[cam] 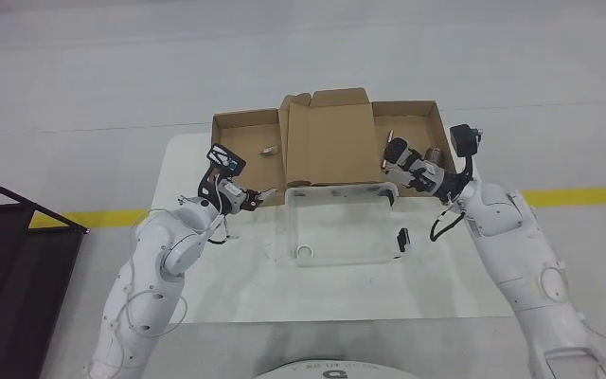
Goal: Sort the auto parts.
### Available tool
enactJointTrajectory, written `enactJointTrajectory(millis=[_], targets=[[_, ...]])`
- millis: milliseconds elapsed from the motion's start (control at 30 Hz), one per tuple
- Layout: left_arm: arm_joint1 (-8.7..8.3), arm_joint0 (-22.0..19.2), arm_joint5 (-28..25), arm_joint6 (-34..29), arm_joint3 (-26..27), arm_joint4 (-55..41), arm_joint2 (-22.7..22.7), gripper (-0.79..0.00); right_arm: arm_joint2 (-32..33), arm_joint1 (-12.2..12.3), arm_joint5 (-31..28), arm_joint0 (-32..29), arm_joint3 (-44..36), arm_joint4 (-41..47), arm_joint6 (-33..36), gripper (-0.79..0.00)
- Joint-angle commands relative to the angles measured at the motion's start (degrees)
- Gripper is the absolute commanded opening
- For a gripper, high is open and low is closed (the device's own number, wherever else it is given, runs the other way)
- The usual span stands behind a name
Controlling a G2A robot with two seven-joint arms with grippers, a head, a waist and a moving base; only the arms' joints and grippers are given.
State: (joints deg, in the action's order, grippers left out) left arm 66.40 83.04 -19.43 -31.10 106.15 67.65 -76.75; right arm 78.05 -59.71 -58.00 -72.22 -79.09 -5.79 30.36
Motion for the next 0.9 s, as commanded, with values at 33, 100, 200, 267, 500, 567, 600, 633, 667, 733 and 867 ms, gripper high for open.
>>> enactJointTrajectory(millis=[33,100,200,267,500,567,600,633,667,733,867], targets=[[-0.08,0.4,-3.2,0.0,3.6,3.9,2.9,0.0,0.0,0.0,0.0,0.0,0.0,0.0,0.0,0.0],[-0.14,0.9,-5.0,-0.4,5.7,7.3,5.1,0.0,0.0,0.0,0.0,0.0,0.0,0.0,0.0,0.0],[-0.15,1.3,-5.8,-0.8,7.3,8.7,6.8,0.0,0.0,0.0,0.0,0.0,0.0,0.0,0.0,0.0],[-0.15,1.3,-5.8,-0.8,7.3,8.7,6.8,0.0,0.0,0.0,0.0,0.0,0.0,0.0,0.0,0.0],[-0.15,1.3,-5.8,-0.8,7.3,8.7,6.8,0.0,0.0,0.0,0.0,0.0,0.0,0.0,0.0,0.0],[-0.15,1.3,-5.8,-0.8,7.3,8.7,6.8,0.0,0.0,0.0,0.0,0.0,0.0,0.0,0.0,0.0],[-0.15,1.3,-5.8,-0.8,7.3,8.7,6.8,0.0,0.0,0.0,0.0,0.0,0.0,0.0,0.0,0.0],[-0.15,1.3,-5.8,-0.8,7.3,8.7,6.8,0.0,0.0,0.0,0.0,0.0,0.0,0.0,0.0,0.0],[-0.15,1.3,-5.8,-0.8,7.3,8.7,6.8,0.0,0.0,0.0,0.0,0.0,0.0,0.0,0.0,0.0],[-0.19,1.2,-6.2,-0.3,7.9,10.1,7.1,0.0,0.0,0.0,0.0,0.0,0.0,0.0,0.0,0.0],[-0.38,0.8,-9.9,-2.6,12.8,15.3,10.1,0.0,0.0,0.0,0.0,0.0,0.0,0.0,0.0,0.0]])
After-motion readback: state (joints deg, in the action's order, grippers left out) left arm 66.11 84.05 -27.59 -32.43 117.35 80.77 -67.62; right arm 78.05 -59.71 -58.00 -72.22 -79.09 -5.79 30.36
